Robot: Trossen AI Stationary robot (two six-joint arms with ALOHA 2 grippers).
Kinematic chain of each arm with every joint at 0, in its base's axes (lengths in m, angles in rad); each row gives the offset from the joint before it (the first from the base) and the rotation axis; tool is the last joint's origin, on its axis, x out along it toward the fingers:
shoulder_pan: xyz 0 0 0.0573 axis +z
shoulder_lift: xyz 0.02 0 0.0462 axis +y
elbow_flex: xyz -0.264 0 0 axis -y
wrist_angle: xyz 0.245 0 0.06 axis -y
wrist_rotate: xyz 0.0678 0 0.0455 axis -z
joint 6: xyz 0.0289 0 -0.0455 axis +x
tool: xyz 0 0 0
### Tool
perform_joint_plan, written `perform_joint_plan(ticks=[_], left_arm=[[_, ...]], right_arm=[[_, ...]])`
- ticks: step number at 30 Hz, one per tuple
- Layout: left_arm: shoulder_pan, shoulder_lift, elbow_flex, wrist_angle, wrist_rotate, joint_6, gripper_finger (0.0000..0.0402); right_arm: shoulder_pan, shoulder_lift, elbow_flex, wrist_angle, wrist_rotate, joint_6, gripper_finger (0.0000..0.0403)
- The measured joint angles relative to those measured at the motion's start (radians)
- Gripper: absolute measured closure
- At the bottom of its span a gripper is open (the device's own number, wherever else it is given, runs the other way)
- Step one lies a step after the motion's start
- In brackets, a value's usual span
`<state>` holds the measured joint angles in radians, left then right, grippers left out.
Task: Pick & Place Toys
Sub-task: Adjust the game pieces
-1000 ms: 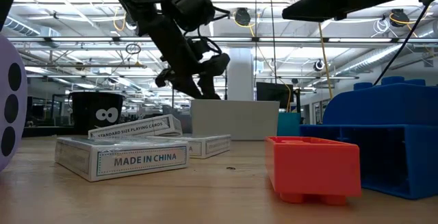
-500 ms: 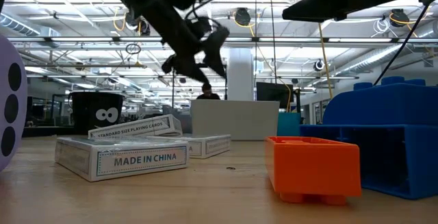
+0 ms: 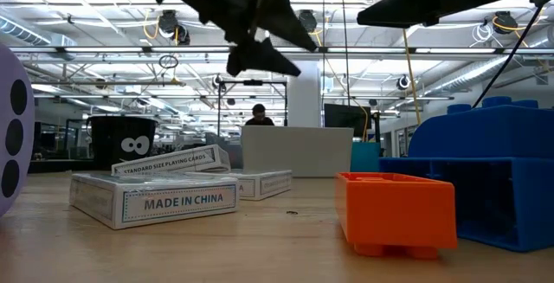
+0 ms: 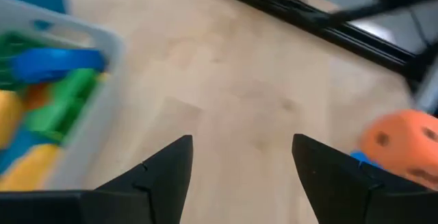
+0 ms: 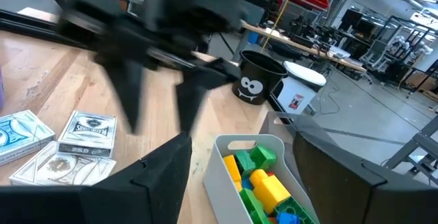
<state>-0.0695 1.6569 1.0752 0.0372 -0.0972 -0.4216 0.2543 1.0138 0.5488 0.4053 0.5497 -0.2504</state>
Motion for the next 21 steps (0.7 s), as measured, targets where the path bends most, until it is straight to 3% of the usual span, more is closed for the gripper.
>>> perform_joint_plan(ticks=[15,21], left_arm=[[-0.209,0.033,0.0,0.018,-0.008,0.13,0.014],[-0.261,0.061,0.021,0.031,-0.008,0.09,0.0147]], right_arm=[[0.0,0.0,0.0,-0.007,-0.001,0.055,0.0156],[0.0,0.0,0.0,-0.018,-0.001,0.055,0.0156]])
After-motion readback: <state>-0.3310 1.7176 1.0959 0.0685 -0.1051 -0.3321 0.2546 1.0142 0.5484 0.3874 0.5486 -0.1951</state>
